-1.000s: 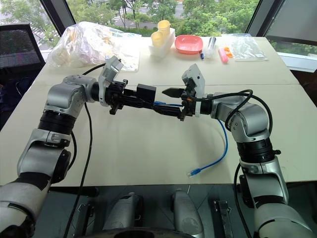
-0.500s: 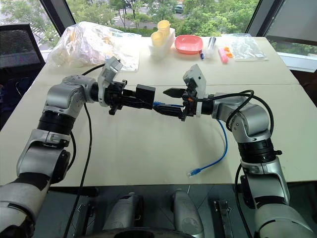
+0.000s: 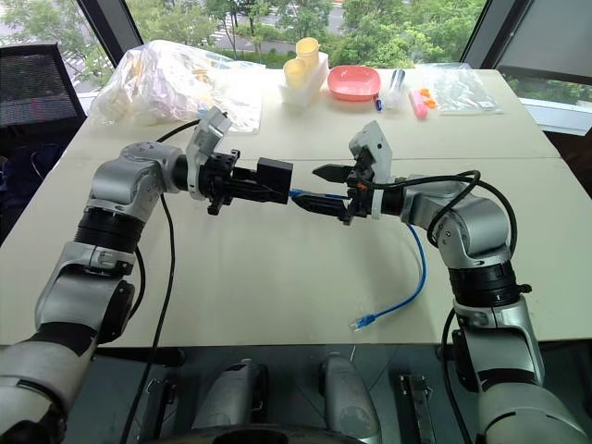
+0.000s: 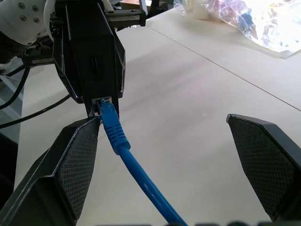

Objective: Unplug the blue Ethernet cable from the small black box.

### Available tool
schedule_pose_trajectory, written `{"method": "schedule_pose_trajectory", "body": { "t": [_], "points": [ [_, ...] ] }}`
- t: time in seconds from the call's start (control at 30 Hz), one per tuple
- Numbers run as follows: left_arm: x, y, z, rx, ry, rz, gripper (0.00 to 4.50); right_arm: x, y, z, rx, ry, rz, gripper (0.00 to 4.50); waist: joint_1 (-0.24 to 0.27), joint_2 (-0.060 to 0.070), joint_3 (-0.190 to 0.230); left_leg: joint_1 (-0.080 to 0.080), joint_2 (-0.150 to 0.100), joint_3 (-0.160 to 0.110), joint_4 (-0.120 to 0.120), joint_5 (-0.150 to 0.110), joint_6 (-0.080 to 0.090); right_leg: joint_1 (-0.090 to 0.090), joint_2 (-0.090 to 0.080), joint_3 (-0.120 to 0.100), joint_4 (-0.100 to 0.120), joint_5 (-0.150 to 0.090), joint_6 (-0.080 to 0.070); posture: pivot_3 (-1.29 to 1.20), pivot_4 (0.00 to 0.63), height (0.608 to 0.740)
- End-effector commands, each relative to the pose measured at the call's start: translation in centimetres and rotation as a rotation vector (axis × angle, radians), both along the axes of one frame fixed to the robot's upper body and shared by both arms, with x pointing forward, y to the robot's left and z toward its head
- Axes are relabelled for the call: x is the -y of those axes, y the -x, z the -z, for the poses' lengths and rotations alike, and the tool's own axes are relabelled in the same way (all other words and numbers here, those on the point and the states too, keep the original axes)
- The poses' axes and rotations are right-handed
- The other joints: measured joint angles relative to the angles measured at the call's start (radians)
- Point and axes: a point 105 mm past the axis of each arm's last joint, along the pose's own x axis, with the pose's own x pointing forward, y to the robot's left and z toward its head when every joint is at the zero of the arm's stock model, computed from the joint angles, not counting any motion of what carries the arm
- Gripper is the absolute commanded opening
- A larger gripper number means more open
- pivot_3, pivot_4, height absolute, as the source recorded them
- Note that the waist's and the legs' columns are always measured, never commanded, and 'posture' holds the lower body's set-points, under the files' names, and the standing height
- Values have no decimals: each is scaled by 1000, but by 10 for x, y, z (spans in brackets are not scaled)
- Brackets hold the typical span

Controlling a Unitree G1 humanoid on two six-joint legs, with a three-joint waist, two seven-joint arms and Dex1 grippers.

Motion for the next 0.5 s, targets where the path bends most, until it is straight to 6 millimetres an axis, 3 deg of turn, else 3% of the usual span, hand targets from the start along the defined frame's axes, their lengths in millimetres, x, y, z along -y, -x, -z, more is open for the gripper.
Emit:
{"method": "schedule_pose_trajectory", "body": {
  "t": [0.03,0.5],
  "points": [
    [-2,-7,-20,68,43,-36,525,-7,13,-12,47,-16,-71,4486,0,0,0,0,0,0,0,0,0,0,0,0,0,0,0,0,150,735],
    [-2,3,-16,48,29,18,525,-7,9,-17,60,-38,-50,4486,-1,0,0,0,0,0,0,0,0,0,0,0,0,0,0,0,150,735]
  ]
}}
